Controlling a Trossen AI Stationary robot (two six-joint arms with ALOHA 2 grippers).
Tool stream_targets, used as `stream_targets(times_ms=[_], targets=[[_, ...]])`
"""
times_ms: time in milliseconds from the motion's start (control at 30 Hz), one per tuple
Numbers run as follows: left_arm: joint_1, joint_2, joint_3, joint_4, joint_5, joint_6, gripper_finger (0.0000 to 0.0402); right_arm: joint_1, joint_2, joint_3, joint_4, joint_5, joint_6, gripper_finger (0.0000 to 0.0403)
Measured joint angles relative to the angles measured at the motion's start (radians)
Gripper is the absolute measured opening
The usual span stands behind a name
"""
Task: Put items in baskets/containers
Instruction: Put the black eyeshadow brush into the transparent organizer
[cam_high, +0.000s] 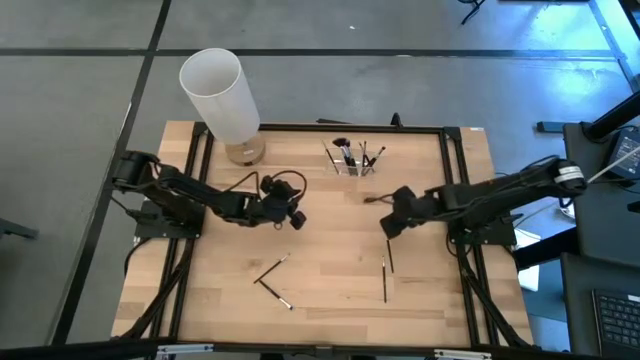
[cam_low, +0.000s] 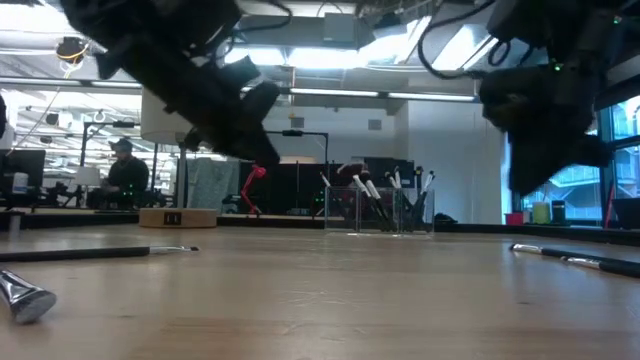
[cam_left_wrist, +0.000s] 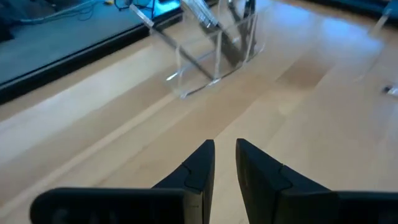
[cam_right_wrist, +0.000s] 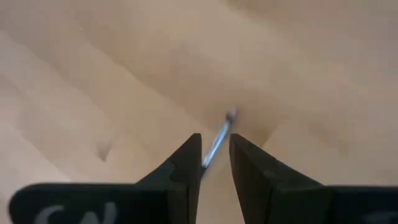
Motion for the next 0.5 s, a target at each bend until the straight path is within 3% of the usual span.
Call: stream_targets(times_ms=[267, 500], targets=[[0.039, 0.013, -0.048, 0.029, -0.099, 0.067, 0.0061, 0.069, 0.123, 0.0, 0.073, -0.036, 0.172, 0.0084], [0.057, 0.012, -0.048, 0.065, -0.005, 0.087, 0.0061, 0.068, 0.243, 0.0, 0.094, -0.014, 0.185, 0.0084]])
